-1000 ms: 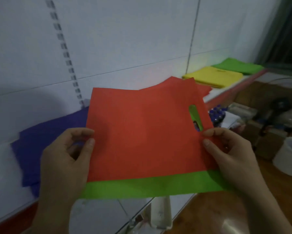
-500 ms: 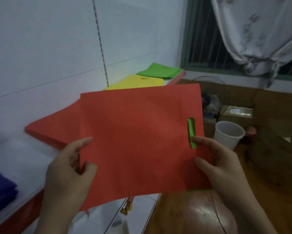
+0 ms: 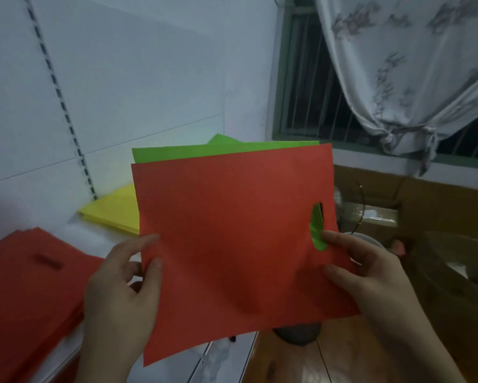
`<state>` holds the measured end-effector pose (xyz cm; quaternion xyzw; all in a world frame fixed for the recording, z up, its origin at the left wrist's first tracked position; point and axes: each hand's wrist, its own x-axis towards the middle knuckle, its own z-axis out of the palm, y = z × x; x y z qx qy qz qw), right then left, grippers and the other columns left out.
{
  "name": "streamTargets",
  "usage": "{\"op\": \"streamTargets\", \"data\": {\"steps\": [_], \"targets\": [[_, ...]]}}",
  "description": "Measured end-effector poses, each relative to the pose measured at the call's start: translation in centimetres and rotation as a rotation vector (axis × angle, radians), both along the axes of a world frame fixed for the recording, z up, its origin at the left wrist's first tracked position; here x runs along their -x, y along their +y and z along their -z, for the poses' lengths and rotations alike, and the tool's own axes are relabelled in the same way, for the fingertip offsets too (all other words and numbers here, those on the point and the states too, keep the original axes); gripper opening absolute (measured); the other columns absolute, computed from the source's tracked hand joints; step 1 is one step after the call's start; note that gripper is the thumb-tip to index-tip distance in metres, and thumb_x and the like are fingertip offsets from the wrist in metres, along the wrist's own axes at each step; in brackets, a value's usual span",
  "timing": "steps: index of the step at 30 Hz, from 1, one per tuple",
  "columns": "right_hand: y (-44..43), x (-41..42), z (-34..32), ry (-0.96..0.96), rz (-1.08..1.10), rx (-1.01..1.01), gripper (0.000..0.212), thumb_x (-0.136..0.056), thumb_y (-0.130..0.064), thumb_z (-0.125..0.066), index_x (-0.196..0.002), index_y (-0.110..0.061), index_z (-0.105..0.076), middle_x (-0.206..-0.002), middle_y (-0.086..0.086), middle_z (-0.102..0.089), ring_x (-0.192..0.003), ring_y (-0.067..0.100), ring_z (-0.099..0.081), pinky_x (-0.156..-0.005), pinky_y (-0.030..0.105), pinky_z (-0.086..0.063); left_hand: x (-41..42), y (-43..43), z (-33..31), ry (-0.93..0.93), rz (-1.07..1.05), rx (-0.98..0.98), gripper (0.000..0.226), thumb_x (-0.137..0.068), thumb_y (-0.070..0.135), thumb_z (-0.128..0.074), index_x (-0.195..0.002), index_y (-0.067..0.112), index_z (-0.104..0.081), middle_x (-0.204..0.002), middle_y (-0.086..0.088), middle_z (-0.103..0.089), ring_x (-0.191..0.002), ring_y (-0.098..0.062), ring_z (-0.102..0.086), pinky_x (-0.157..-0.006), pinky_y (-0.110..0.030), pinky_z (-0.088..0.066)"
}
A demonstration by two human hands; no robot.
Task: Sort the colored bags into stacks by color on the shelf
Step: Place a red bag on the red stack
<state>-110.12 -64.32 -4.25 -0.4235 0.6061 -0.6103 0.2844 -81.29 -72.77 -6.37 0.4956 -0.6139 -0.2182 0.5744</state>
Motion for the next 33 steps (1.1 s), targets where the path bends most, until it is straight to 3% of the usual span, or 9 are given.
{"op": "streamTargets", "data": {"steps": [4,8,11,15,20,26,29,31,33], "targets": [[-5.8,3.9,-0.3,-0.048,0.014,0.013,0.051,-0.080,0.020,-0.064,-0.113,-0.019,-0.072,-0.094,-0.004,-0.078,-0.084,0.016,-0.074,-0.067,0.025,-0.060,3.2,-5.6,-0.1,-0.082,0.003,-0.031,0.044,-0.086,0.008,-0.069,-0.109,0.045,-0.065,-0.061,-0.003,-0.057,-0.049,-0.017,-0.057,-0.054,-0.031,-0.049],[-12.4,6.9,0.2,-0.083,-0.021,0.015,0.052,-0.082,0.020,-0.062,-0.113,-0.021,-0.072,-0.094,0.001,-0.078,-0.078,0.015,-0.074,-0.058,0.022,-0.057,5.9,-10.2,-0.3,-0.060,-0.016,-0.043,0.043,-0.087,0.005,-0.067,-0.113,0.039,-0.066,-0.071,-0.004,-0.067,-0.055,-0.011,-0.064,-0.051,-0.021,-0.051],[-17.9,9.3,0.8,-0.088,-0.097,0.007,0.056,-0.084,0.017,-0.062,-0.119,-0.026,-0.070,-0.103,0.000,-0.077,-0.089,0.018,-0.075,-0.067,0.030,-0.060,8.0,-13.6,0.2,-0.056,-0.039,-0.084,0.050,-0.088,0.005,-0.067,-0.119,0.044,-0.062,-0.076,-0.003,-0.069,-0.060,-0.015,-0.068,-0.051,-0.028,-0.055],[-26.1,13.7,1.4,-0.085,-0.174,0.045,0.058,-0.084,0.016,-0.062,-0.121,-0.028,-0.068,-0.109,-0.004,-0.076,-0.096,0.019,-0.073,-0.077,0.040,-0.060,11.4,-19.2,0.8,-0.015,-0.105,-0.063,0.064,-0.086,0.000,-0.069,-0.134,0.039,-0.053,-0.099,0.007,-0.070,-0.071,-0.020,-0.068,-0.064,-0.031,-0.056],[-38.2,19.4,1.4,-0.105,-0.293,0.088,0.060,-0.086,0.014,-0.064,-0.128,-0.028,-0.059,-0.105,-0.001,-0.076,-0.086,0.019,-0.075,-0.060,0.031,-0.059,16.5,-27.0,1.5,0.033,-0.283,-0.091,0.077,-0.083,0.004,-0.075,-0.148,0.026,-0.041,-0.112,0.008,-0.071,-0.092,-0.013,-0.069,-0.082,-0.045,-0.057],[-51.8,23.5,0.8,-0.073,-0.453,0.026,0.040,-0.087,0.017,-0.061,-0.112,-0.014,-0.065,-0.095,0.000,-0.078,-0.077,0.019,-0.075,-0.056,0.027,-0.057,21.6,-34.3,0.9,-0.067,-0.423,-0.099,0.050,-0.084,0.007,-0.075,-0.114,0.044,-0.060,-0.102,0.015,-0.073,-0.079,-0.008,-0.068,-0.072,-0.033,-0.056],[-57.5,24.2,1.1,0.018,-0.484,0.042,0.038,-0.085,0.014,-0.065,-0.107,-0.017,-0.068,-0.097,0.001,-0.078,-0.081,0.018,-0.075,-0.062,0.032,-0.059,23.1,-36.8,1.1,-0.090,-0.491,-0.135,0.033,-0.084,0.013,-0.074,-0.102,0.038,-0.064,-0.099,0.018,-0.072,-0.078,-0.010,-0.068,-0.068,-0.037,-0.058],[-60.9,24.4,1.2,0.073,-0.495,0.067,0.039,-0.085,0.012,-0.067,-0.106,-0.021,-0.069,-0.099,-0.001,-0.077,-0.082,0.013,-0.074,-0.063,0.029,-0.059,23.9,-38.3,0.9,-0.133,-0.534,-0.171,0.021,-0.080,0.026,-0.071,-0.100,0.033,-0.066,-0.093,0.015,-0.073,-0.076,-0.010,-0.068,-0.069,-0.041,-0.059],[-63.7,24.4,1.4,0.135,-0.489,0.087,0.040,-0.084,0.010,-0.068,-0.106,-0.023,-0.069,-0.098,-0.005,-0.076,-0.082,0.009,-0.074,-0.063,0.025,-0.058,24.9,-39.5,0.4,-0.192,-0.578,-0.213,0.018,-0.081,0.023,-0.076,-0.093,0.033,-0.067,-0.078,0.014,-0.072,-0.069,-0.005,-0.066,-0.067,-0.042,-0.057]]}}
